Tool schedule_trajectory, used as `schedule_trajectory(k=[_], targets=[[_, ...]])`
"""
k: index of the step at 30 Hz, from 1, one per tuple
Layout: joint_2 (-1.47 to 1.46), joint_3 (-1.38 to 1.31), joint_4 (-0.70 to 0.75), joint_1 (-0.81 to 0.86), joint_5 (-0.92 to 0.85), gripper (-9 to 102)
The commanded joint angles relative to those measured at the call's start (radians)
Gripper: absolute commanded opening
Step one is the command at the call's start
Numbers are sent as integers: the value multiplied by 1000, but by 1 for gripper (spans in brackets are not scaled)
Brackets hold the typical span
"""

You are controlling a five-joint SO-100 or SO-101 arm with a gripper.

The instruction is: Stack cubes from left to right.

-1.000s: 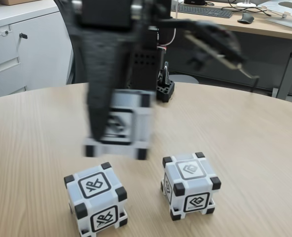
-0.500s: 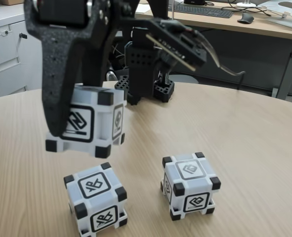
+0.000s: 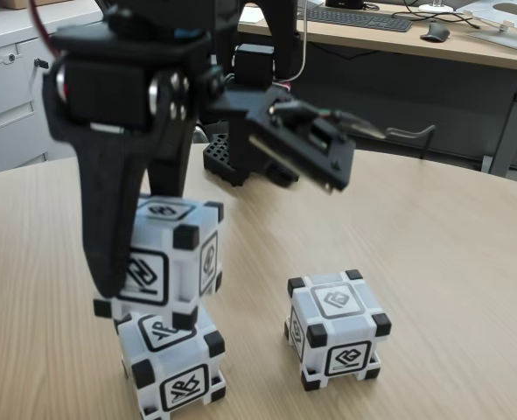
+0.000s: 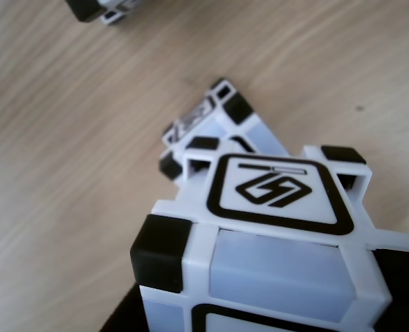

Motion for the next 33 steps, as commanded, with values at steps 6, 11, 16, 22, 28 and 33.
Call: schedule_trajectory(k=[6, 11, 16, 22, 28, 33], targets=[[-32, -5, -11, 9, 12, 2], [-44, -5, -11, 9, 2, 3], [-44, -6, -11, 9, -26, 25], [-44, -6, -5, 9, -49, 37], [-34, -6, -2, -8, -66, 40], [-29, -6, 2, -11, -67, 40]])
